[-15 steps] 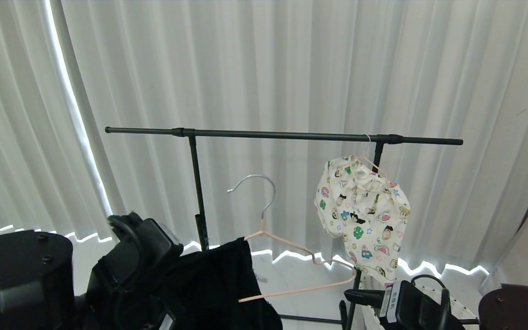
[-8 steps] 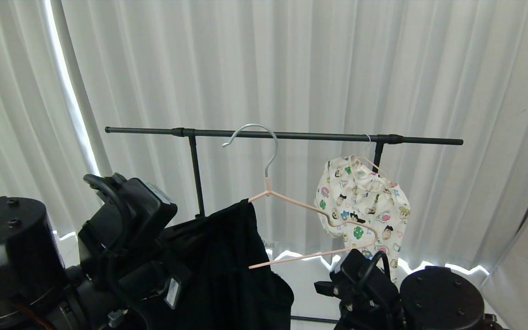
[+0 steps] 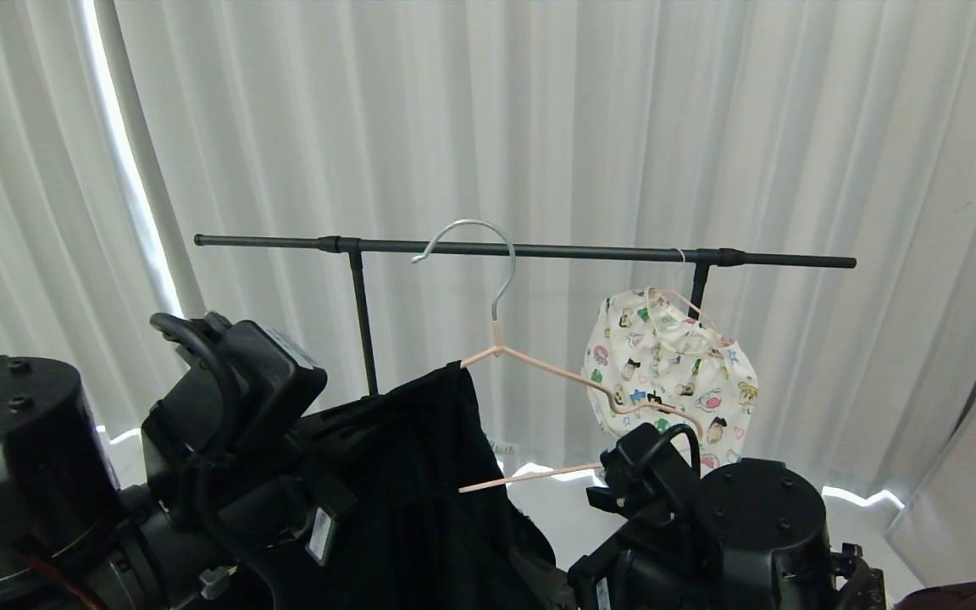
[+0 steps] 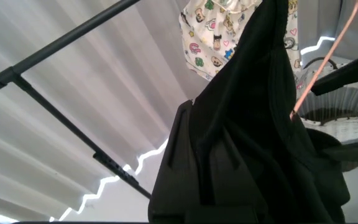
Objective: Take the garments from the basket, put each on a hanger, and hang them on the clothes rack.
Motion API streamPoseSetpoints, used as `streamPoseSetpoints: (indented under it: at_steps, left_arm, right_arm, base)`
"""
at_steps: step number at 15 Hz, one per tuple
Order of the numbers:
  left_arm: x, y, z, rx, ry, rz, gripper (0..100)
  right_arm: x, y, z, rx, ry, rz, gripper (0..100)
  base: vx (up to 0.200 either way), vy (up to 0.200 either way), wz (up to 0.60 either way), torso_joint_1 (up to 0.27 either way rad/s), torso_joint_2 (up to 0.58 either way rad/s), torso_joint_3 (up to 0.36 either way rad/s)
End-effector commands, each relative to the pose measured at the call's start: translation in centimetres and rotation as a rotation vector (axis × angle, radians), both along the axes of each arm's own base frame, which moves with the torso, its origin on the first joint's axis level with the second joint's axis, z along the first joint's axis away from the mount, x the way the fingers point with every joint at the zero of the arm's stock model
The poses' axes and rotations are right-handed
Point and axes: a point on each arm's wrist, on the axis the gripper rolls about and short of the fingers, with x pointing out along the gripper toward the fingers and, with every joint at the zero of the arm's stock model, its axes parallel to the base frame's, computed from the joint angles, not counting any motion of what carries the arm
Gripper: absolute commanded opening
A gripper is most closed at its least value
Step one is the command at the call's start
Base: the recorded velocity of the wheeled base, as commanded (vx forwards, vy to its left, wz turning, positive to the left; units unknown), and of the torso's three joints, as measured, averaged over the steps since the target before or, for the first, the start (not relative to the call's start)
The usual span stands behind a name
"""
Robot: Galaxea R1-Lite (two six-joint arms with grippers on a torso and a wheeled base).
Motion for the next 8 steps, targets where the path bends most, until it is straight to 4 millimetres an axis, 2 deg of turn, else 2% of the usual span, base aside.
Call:
streamPoseSetpoints:
  at_steps: [1,5,8]
  left_arm:
    - [-0.3,-0.3,0.2,-0.005,-0.008,-0.024,0]
    - [0.3,-0.9,2.0,-0.046,-0.054,-0.023,0]
    - [0.8,-0.4,1.9,-0.037,-0.055,0.025,0]
  right_arm:
    - [0.2,-0.1,0.0,0.000,-0.002,-0.007,100]
    - [0.8,0.8,-1.9,-0.075,-0.012,-0.086,100]
    - [0.7,0.2,-2.6,-0.165,-0.056,-0.071,100]
  base:
    - [0.000,0.000,0.00,0.000,0.00,0.000]
    - [0.000,0.000,0.00,0.000,0.00,0.000]
    - [0.000,0.000,0.00,0.000,0.00,0.000]
